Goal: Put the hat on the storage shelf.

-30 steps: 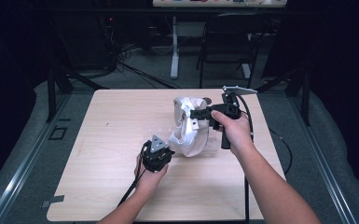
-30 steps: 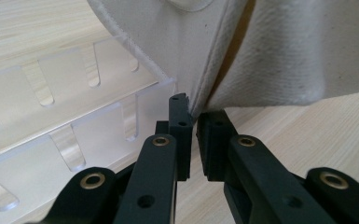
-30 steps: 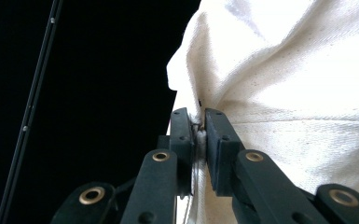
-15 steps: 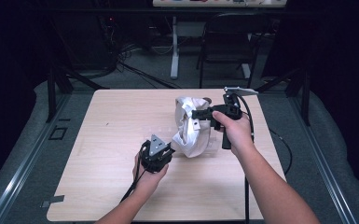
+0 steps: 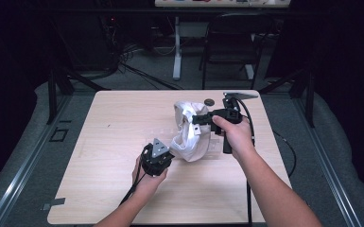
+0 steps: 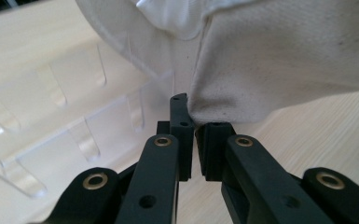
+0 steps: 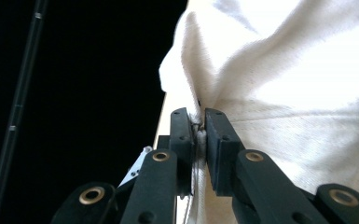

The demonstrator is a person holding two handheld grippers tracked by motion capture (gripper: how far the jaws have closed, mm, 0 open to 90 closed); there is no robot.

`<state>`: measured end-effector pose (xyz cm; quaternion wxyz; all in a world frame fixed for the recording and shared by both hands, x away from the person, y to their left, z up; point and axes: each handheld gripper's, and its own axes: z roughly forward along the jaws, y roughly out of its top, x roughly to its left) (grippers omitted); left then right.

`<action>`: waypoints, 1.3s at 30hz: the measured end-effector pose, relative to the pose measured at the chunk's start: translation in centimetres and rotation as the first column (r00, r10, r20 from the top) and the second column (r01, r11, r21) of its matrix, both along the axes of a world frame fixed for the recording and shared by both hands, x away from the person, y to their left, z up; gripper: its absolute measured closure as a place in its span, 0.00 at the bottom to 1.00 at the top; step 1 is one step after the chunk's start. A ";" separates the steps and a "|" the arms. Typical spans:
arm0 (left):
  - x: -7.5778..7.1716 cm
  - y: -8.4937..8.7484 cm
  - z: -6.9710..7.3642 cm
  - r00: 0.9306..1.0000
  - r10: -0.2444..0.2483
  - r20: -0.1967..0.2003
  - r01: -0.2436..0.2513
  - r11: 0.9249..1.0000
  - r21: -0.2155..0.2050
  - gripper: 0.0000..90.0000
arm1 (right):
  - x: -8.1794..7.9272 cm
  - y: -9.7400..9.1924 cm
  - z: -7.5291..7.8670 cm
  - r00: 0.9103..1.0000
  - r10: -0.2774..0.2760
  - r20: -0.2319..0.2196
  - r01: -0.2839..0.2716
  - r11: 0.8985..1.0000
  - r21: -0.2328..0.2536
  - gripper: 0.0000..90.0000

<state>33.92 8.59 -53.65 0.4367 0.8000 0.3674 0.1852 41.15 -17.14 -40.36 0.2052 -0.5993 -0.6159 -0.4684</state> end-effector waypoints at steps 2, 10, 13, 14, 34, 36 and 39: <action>-0.1 0.0 -0.1 1.000 -0.002 0.005 0.002 1.000 0.002 0.96 | 0.0 -0.1 -0.3 1.000 0.001 -0.006 -0.001 1.000 0.000 0.92; -0.2 -0.1 -0.1 1.000 0.006 0.007 -0.006 1.000 -0.002 0.95 | 0.0 -0.2 -0.5 1.000 -0.003 -0.005 0.003 1.000 0.007 0.91; -0.2 -0.1 -0.1 1.000 0.011 0.010 -0.011 1.000 -0.010 0.93 | 0.0 -0.2 -0.5 1.000 -0.004 -0.006 0.004 1.000 0.005 0.91; -0.2 -0.1 -0.1 1.000 0.010 0.008 -0.010 1.000 -0.012 0.92 | 0.0 -0.3 -0.5 1.000 -0.005 -0.003 0.005 1.000 0.006 0.91; -1.8 2.4 0.5 0.999 -0.040 0.008 0.040 0.999 -0.036 0.58 | -1.6 -2.4 0.6 0.997 -0.035 0.070 0.036 0.999 -0.021 0.76; -2.0 2.9 0.7 0.999 -0.044 0.008 0.044 0.999 -0.033 0.57 | -2.1 -2.9 0.7 0.995 -0.037 0.093 0.040 0.999 -0.028 0.74; -2.3 3.9 0.7 0.999 -0.041 0.004 0.041 0.999 -0.027 0.55 | -2.7 -3.7 0.8 0.992 -0.049 0.118 0.055 0.998 -0.041 0.71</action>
